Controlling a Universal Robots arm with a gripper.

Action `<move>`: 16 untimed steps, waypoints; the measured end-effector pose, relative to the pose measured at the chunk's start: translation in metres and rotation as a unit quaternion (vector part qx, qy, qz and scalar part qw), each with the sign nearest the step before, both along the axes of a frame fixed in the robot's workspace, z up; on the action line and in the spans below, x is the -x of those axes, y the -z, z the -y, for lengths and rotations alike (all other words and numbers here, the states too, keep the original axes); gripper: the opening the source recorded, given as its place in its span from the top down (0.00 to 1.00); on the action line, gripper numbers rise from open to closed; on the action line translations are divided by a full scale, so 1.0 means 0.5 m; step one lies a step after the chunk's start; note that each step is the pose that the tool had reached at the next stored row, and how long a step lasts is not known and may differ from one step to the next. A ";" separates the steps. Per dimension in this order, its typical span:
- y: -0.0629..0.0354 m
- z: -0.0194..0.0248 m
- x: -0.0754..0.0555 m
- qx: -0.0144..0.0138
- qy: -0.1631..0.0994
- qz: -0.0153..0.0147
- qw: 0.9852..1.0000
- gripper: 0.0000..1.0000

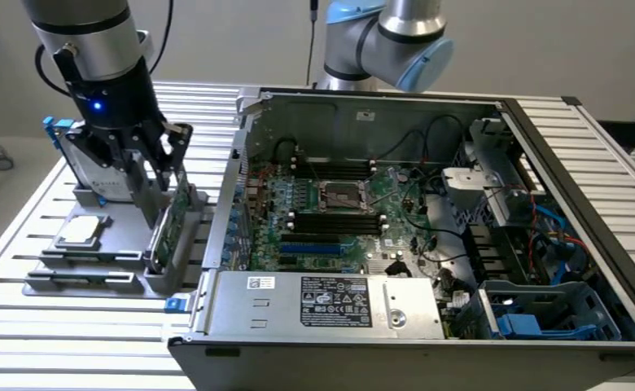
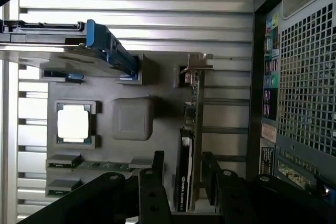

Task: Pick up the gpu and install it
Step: 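Pick up the gpu and move the gpu toward the slot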

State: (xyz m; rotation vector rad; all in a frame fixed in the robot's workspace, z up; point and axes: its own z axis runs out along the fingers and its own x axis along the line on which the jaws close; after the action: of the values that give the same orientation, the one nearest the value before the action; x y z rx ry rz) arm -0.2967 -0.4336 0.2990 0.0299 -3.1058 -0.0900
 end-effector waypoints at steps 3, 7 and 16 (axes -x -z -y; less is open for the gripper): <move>0.011 0.0008 0.000 0.000 0.000 0.000 1.000 0.58; 0.025 0.0024 0.000 0.000 0.000 0.000 1.000 0.58; 0.058 0.0070 -0.002 0.002 0.000 0.000 1.000 0.58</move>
State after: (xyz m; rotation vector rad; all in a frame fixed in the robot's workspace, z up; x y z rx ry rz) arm -0.2956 -0.4371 0.2699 0.0298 -3.1061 -0.0834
